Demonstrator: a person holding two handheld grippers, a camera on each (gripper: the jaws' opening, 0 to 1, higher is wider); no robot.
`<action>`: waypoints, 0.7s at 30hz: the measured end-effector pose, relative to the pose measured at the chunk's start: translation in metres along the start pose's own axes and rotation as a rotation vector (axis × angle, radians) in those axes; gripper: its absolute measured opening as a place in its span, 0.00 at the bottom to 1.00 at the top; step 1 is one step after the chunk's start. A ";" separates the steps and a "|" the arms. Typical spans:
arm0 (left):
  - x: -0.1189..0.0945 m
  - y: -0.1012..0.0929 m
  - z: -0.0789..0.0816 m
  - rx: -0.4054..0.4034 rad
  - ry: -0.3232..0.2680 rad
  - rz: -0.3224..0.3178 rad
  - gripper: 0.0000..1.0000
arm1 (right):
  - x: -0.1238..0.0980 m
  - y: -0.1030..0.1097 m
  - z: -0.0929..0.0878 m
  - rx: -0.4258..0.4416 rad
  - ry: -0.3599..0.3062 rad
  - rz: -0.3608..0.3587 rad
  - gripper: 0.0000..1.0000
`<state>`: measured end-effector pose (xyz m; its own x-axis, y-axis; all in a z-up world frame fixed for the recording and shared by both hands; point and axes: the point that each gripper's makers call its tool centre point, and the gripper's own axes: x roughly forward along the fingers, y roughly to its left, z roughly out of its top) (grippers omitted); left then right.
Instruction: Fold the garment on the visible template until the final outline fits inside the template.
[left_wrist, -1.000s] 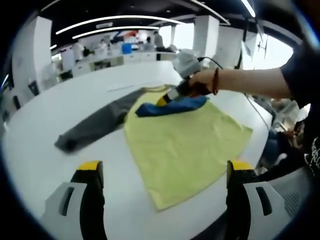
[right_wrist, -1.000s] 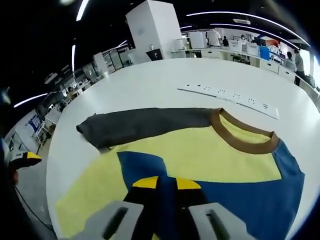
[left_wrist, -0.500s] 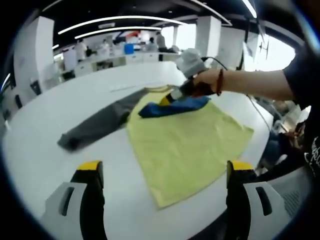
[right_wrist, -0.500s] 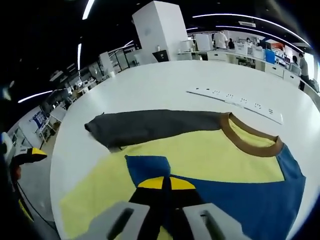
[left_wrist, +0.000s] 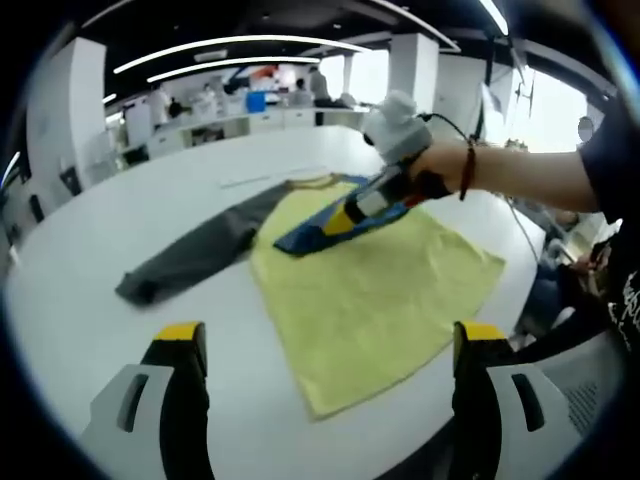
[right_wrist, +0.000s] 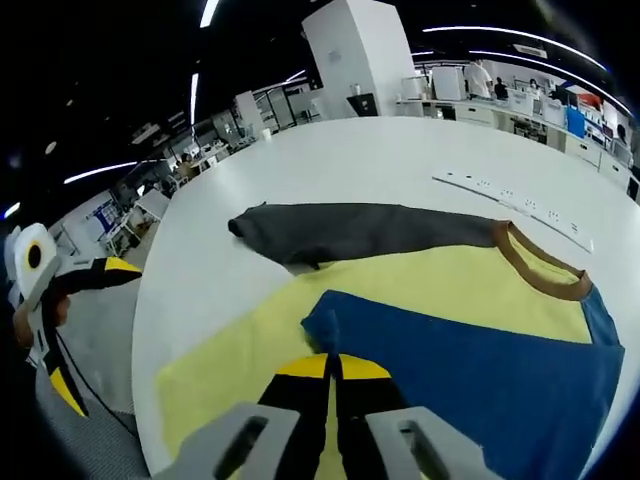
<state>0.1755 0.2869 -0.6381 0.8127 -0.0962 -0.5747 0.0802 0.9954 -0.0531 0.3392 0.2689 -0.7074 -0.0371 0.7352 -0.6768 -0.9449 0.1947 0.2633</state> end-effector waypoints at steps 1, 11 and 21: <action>0.000 0.000 0.000 0.000 0.001 0.001 0.99 | 0.001 0.000 -0.002 0.001 0.004 0.001 0.00; -0.002 -0.001 -0.001 0.004 -0.003 0.000 0.99 | 0.006 0.009 -0.023 -0.039 0.066 0.014 0.00; -0.002 -0.002 0.004 0.016 -0.011 -0.003 0.99 | -0.005 0.005 -0.012 0.044 0.022 -0.005 0.16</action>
<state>0.1761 0.2853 -0.6341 0.8187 -0.0988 -0.5657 0.0914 0.9950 -0.0414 0.3304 0.2583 -0.7112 -0.0399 0.7199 -0.6930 -0.9300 0.2268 0.2891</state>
